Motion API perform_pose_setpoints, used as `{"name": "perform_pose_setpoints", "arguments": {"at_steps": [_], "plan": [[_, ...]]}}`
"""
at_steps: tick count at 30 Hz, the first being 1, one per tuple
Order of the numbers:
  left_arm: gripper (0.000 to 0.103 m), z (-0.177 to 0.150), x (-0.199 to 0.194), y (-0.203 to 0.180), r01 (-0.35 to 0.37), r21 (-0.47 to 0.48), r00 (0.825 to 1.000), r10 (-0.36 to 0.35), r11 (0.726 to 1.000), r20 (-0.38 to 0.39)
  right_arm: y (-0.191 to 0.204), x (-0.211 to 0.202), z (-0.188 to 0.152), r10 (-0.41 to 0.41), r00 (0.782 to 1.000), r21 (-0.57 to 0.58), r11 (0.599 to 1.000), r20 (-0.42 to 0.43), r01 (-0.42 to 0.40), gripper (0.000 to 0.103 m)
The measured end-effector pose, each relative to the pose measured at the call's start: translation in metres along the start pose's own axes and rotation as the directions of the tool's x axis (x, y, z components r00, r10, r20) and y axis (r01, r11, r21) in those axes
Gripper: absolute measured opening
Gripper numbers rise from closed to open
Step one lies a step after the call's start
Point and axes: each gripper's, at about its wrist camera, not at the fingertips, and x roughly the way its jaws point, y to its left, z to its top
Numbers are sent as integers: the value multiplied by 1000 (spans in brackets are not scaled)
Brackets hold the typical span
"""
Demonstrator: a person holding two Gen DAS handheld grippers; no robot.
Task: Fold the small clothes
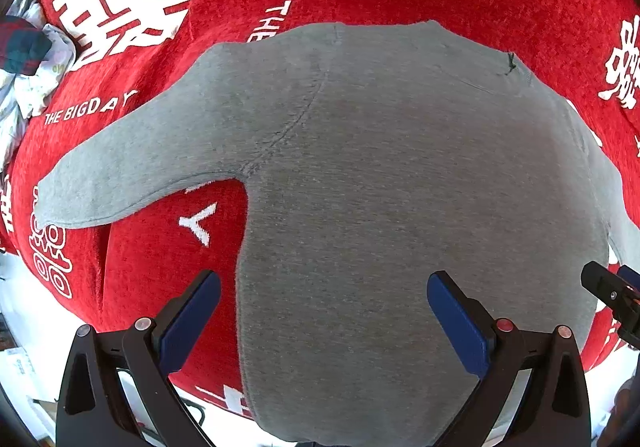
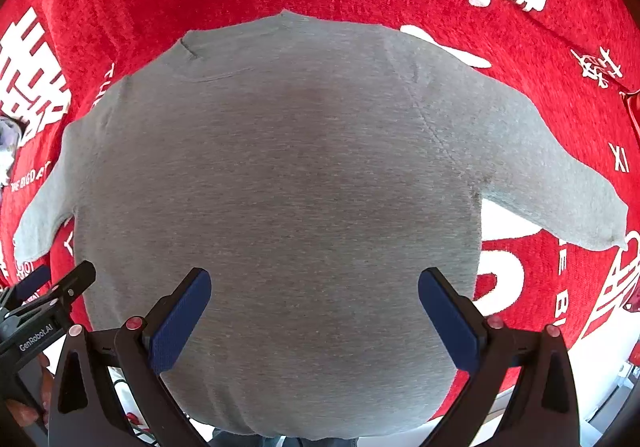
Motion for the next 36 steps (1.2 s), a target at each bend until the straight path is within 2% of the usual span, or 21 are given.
{"name": "perform_pose_setpoints", "arguments": {"at_steps": [15,32,36], "plan": [[103,0,11,43,24,-80,1000,-24,997,0,41,5,-2,-8,1000,-60,998,3,9,103],[103,-5,29,122,18,-217,1000,-19,976,-3,115,15,-2,-7,1000,-203,979,-12,5,103],[103,-4,32,144,54,-247,999,-52,968,13,128,15,0,1,1000,-231,973,-19,-5,103]]}}
